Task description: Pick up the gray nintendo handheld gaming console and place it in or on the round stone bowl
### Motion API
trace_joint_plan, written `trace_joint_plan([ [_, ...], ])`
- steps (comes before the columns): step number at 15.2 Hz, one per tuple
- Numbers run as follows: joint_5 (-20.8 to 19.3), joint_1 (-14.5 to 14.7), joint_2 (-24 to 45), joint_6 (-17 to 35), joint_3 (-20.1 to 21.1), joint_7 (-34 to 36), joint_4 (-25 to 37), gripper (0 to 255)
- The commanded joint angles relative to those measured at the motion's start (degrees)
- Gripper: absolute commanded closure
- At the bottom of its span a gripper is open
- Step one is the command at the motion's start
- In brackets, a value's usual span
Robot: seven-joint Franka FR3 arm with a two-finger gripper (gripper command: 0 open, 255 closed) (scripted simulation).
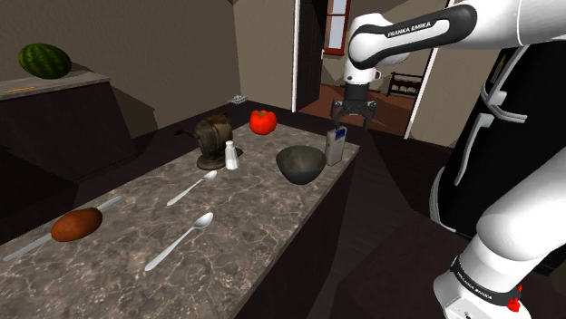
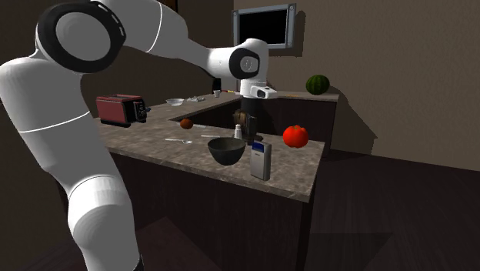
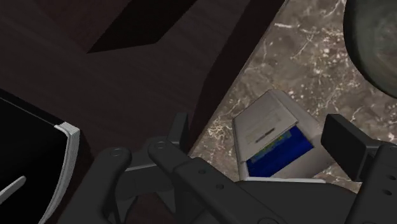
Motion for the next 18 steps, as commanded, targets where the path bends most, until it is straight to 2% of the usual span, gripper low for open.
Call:
trace_joint_plan([
  [1, 0.1, -1.0, 3.8, 1.6, -0.5, 3.6, 3.0, 0],
  [6, 0.6, -2.8, 10.9, 4.3, -1.9, 10.7, 9.0, 0],
  [13, 0.7, -2.7, 11.9, 10.0, -1.7, 10.7, 4.3, 0],
  [18, 0.7, -2.7, 11.9, 10.0, -1.7, 10.7, 4.3, 0],
])
